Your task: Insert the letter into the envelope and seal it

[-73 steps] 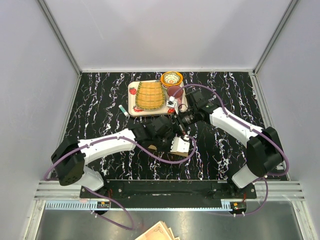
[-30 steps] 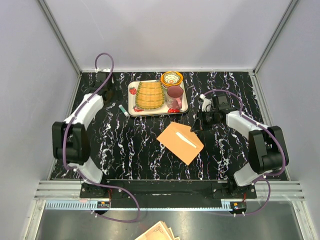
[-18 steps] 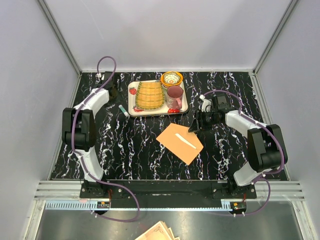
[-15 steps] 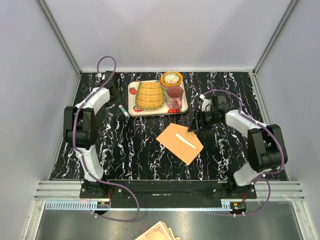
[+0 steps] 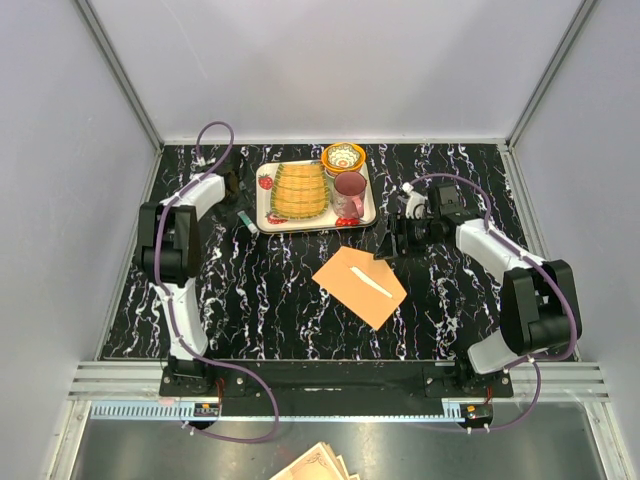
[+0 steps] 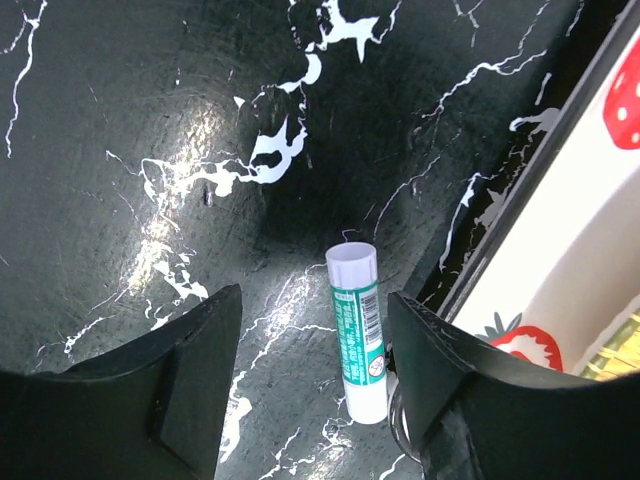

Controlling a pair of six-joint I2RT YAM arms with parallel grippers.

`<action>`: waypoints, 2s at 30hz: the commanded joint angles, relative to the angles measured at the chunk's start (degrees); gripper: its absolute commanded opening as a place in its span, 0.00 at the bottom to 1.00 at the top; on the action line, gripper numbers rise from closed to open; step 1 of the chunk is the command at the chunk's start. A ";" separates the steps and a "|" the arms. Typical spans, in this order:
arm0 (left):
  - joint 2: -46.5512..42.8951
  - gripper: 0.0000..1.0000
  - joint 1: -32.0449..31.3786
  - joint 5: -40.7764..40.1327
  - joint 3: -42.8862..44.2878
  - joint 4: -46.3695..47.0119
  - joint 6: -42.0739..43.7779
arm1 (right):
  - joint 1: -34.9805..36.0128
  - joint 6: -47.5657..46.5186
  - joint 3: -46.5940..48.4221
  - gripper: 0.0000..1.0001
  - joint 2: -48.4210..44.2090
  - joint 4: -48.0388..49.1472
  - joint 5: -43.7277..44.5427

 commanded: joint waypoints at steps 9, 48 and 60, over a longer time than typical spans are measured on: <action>4.14 0.56 1.52 1.72 4.62 -0.85 -3.04 | -0.19 1.27 4.94 0.79 -2.07 -1.45 -3.17; -49.79 0.00 -3.91 51.28 -25.78 33.58 -6.38 | 13.25 8.72 22.25 0.98 -10.94 -0.05 -17.94; -57.29 0.00 -13.95 50.24 -32.38 57.06 -17.19 | 25.47 10.94 26.30 0.98 -10.87 6.99 -11.54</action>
